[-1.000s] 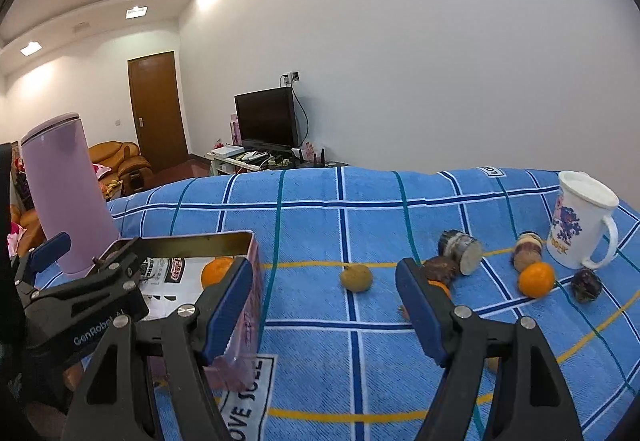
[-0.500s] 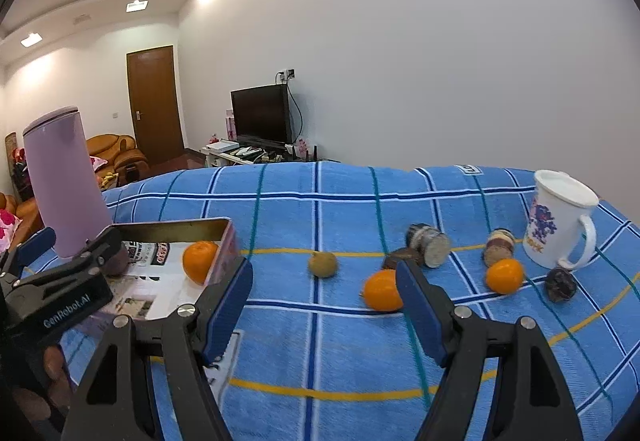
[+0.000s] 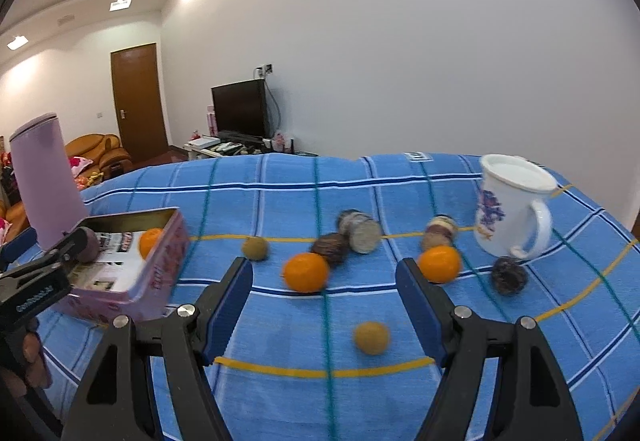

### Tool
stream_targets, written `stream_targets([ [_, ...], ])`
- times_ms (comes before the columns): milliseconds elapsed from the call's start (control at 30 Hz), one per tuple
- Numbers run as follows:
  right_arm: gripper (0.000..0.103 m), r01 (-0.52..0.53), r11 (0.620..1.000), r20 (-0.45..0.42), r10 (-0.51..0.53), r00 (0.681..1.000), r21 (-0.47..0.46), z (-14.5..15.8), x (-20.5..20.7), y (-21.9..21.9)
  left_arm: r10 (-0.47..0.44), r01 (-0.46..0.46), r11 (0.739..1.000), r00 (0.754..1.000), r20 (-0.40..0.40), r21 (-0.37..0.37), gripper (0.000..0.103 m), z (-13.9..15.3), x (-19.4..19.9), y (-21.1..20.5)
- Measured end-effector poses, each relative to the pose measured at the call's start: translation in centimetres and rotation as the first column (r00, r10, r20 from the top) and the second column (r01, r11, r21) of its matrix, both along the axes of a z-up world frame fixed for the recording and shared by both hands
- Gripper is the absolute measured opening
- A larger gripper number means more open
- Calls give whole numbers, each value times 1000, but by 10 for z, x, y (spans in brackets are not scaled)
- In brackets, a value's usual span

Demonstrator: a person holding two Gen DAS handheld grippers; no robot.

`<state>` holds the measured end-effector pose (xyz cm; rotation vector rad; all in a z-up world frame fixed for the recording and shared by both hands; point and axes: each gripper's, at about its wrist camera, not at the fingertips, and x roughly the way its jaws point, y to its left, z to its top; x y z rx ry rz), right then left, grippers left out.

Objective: Organize fruits
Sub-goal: 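Grasp a small brown round fruit with the right tool while the left tool grasps another orange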

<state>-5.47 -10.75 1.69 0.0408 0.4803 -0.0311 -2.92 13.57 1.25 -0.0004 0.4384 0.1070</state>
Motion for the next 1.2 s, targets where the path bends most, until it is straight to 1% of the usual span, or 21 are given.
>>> stream_targets([
  [100,75,32,999,-8,-32,999,8,0,-3,-20,-32,32,999,999,-13,7,103,-1,-2,-11],
  [233,75,75,996,-38,-73,997,58,-1,-4,-51,-74,74,997,997,-19,25,103,0,-6,-25],
  [367,75,119,986,-79,-110,991,121,-6,-5,-80,-125,126,991,991,-44,34,103,-1,-10,-46],
  [433,75,127,981,-108,-112,988,148,-10,-4,-91,-154,157,987,986,-61,36,103,-2,-12,-56],
  [533,75,110,979,-153,-84,985,170,-15,-1,-98,-203,207,978,975,-90,34,103,-4,-15,-73],
  [633,75,45,983,-206,-7,979,180,-21,9,-93,-237,243,969,964,-123,38,103,-6,-15,-89],
  [700,75,-2,986,-247,44,968,166,-26,18,-82,-257,263,965,955,-151,20,103,-9,-13,-95],
  [733,71,-31,987,-270,73,960,160,-29,23,-76,-262,267,964,952,-159,12,103,-10,-12,-96],
  [767,59,-60,986,-300,105,948,157,-32,29,-70,-264,269,963,950,-168,5,103,-10,-11,-96],
  [867,48,-118,981,-366,167,915,153,-43,42,-57,-265,269,963,947,-182,-4,102,-12,-8,-98],
  [900,47,-123,981,-375,171,911,150,-44,43,-55,-265,269,963,947,-184,-1,102,-13,-7,-99],
  [933,42,-131,981,-371,175,912,141,-43,44,-53,-262,268,963,947,-186,7,102,-12,-6,-101],
  [967,31,-151,980,-372,189,909,129,-44,45,-50,-257,264,964,948,-190,16,102,-13,-4,-103],
  [1000,28,-162,980,-382,194,904,114,-45,45,-48,-257,266,964,946,-196,22,102,-12,-1,-108],
  [1067,28,-174,980,-385,198,902,95,-47,45,-46,-274,283,959,940,-206,16,102,-11,4,-114],
  [1133,28,-172,979,-382,199,903,105,-47,45,-49,-295,301,954,930,-218,-3,102,-10,12,-124],
  [1200,28,-149,978,-364,194,911,148,-45,44,-60,-320,321,946,918,-232,-35,102,-9,22,-135],
])
